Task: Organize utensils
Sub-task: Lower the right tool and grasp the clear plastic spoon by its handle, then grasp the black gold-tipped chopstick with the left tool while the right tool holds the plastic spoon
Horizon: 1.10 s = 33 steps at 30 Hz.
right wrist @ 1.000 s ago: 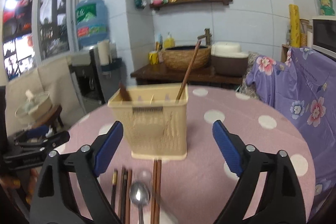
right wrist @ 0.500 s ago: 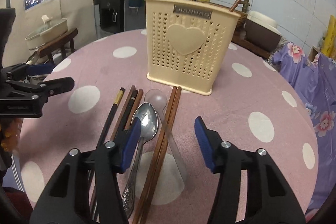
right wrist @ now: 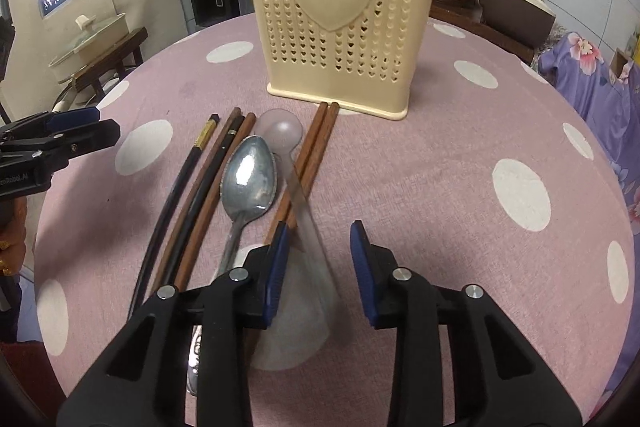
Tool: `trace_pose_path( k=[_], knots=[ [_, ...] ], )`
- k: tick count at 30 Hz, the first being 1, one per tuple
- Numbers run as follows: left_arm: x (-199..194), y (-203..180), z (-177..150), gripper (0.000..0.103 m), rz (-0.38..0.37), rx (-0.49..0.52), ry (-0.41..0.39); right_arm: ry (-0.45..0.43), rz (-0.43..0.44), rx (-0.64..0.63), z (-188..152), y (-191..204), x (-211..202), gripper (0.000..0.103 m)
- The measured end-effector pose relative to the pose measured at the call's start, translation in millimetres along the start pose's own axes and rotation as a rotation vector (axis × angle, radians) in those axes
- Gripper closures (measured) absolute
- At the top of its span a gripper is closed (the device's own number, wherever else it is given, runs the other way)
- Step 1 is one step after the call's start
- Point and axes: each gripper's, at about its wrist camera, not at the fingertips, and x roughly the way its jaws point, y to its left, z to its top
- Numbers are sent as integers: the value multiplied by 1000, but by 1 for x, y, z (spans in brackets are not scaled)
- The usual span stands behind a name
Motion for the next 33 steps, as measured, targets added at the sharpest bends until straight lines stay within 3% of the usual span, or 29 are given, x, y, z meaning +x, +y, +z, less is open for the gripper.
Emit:
trace_pose_path(
  k=[4, 10, 13, 20, 24, 29, 33],
  knots=[
    [0, -1, 0, 27, 1, 0, -1, 29, 16, -28, -4, -5, 2, 72],
    [5, -6, -2, 27, -8, -2, 17, 20, 22, -35, -8, -5, -1, 90],
    [5, -10, -3, 27, -9, 3, 21, 6, 13, -45, -10, 1, -2, 94],
    [5, -17, -3, 27, -17, 2, 17, -90, -47, 81, -18, -10, -33, 94],
    [9, -20, -4, 27, -21, 10, 30, -30, -102, 163, -35, -20, -43, 94],
    [17, -28, -6, 28, -33, 6, 65, 11, -151, 172, -58, -21, -53, 94],
    [29, -39, -7, 40, -33, -5, 105, -20, -178, 191, -65, -22, -57, 86]
  ],
)
